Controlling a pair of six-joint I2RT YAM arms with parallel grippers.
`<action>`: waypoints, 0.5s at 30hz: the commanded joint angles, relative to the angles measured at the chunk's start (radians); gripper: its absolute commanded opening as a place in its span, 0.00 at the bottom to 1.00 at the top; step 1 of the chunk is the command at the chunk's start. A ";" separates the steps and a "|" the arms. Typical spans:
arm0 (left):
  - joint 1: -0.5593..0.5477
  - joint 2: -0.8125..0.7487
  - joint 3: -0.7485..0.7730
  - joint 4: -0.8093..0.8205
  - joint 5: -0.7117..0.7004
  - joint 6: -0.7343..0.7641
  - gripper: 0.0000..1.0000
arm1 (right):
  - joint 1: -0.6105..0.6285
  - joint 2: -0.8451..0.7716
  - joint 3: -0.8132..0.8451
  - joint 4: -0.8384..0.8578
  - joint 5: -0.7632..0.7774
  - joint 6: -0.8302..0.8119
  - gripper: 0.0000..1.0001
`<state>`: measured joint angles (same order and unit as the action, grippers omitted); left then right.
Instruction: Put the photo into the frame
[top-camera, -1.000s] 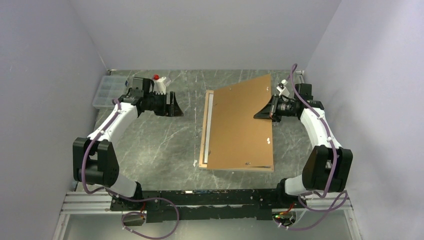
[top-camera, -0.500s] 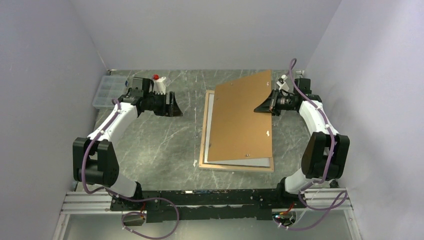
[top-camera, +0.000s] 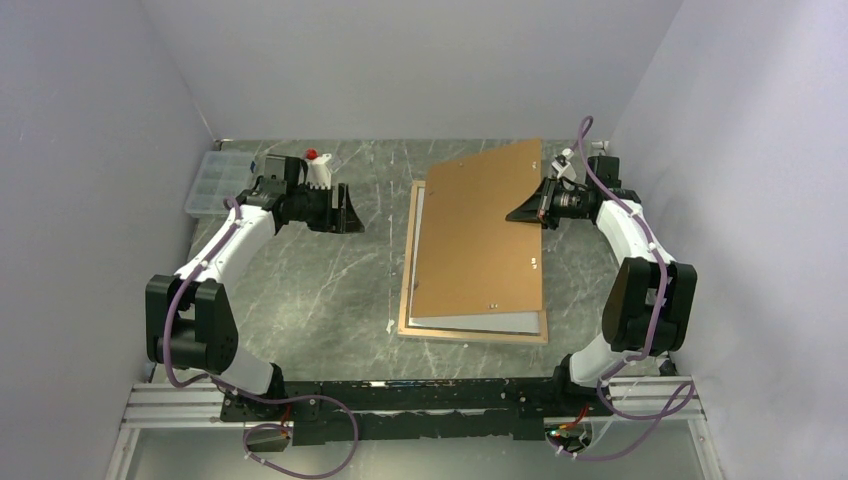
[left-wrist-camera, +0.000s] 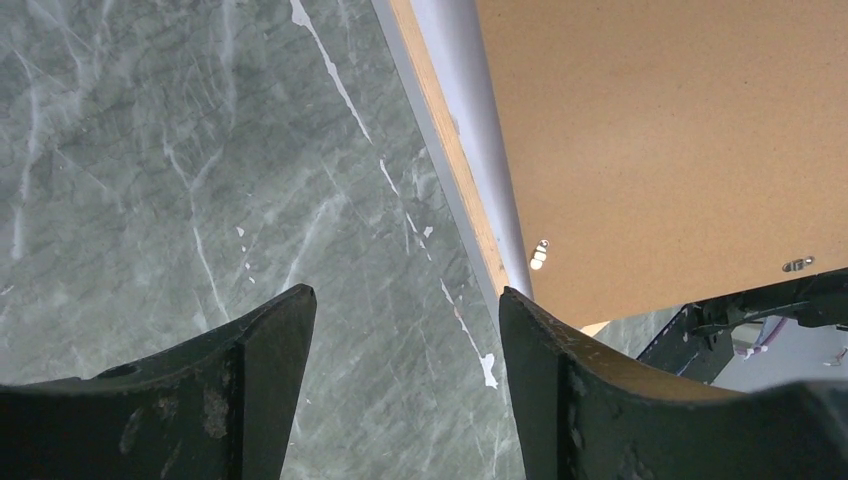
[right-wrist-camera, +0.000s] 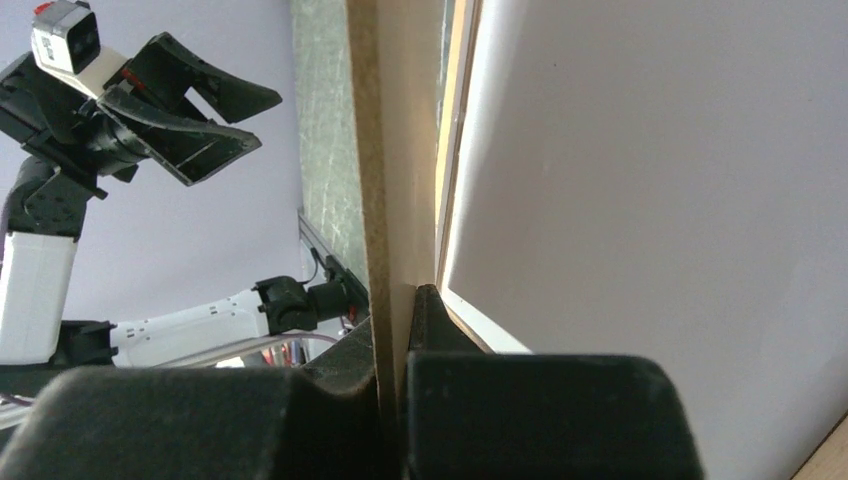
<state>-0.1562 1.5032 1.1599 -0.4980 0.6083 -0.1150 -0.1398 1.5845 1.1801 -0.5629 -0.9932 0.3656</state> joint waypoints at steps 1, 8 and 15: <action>-0.005 -0.010 -0.005 0.026 -0.007 0.021 0.72 | -0.001 -0.011 -0.004 0.073 -0.107 0.045 0.00; -0.012 -0.004 -0.008 0.036 -0.015 0.025 0.72 | 0.011 -0.008 -0.019 0.033 -0.093 0.013 0.00; -0.019 -0.005 -0.011 0.043 -0.012 0.021 0.71 | 0.012 0.005 -0.010 -0.026 -0.062 -0.041 0.00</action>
<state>-0.1677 1.5032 1.1496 -0.4816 0.5964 -0.1127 -0.1295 1.5894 1.1522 -0.5716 -1.0084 0.3576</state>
